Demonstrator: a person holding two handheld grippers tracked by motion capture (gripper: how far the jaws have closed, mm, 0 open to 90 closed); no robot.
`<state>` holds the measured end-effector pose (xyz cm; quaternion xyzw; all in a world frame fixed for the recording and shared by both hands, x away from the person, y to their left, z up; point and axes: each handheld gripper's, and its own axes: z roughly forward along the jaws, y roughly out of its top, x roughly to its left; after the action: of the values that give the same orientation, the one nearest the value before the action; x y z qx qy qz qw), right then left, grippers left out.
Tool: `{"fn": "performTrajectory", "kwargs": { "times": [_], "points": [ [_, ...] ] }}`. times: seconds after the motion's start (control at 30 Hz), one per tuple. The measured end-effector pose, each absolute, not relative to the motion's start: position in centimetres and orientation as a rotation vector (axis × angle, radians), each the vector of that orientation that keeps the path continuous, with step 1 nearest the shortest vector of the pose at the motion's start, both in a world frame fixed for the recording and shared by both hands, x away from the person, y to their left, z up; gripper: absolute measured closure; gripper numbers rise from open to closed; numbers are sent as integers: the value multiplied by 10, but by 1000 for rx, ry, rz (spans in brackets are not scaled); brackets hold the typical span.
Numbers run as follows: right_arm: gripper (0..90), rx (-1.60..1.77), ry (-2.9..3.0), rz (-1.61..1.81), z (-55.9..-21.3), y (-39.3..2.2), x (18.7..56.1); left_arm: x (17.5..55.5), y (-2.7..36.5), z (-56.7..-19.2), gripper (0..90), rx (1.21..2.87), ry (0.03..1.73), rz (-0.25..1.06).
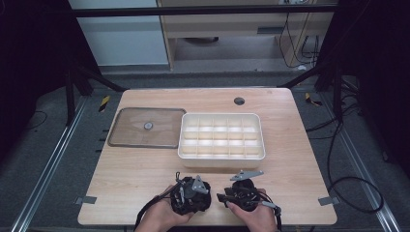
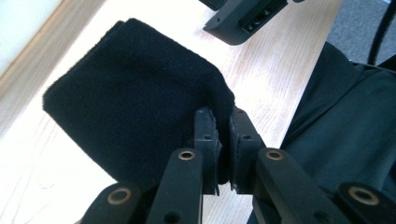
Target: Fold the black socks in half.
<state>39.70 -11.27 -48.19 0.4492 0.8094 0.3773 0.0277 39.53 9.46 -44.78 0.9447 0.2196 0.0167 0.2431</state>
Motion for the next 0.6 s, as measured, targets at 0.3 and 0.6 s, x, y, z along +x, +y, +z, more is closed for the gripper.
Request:
{"fn": "performTrajectory", "kwargs": {
  "times": [0.3, 0.6],
  "points": [
    [602, 1396, 2485, 1166, -481, -116, 397, 401, 95, -454, 836, 2553, 618, -23],
    [608, 1407, 2466, 1162, -480, -117, 397, 399, 94, -456, 836, 2551, 615, -17]
  ]
}}
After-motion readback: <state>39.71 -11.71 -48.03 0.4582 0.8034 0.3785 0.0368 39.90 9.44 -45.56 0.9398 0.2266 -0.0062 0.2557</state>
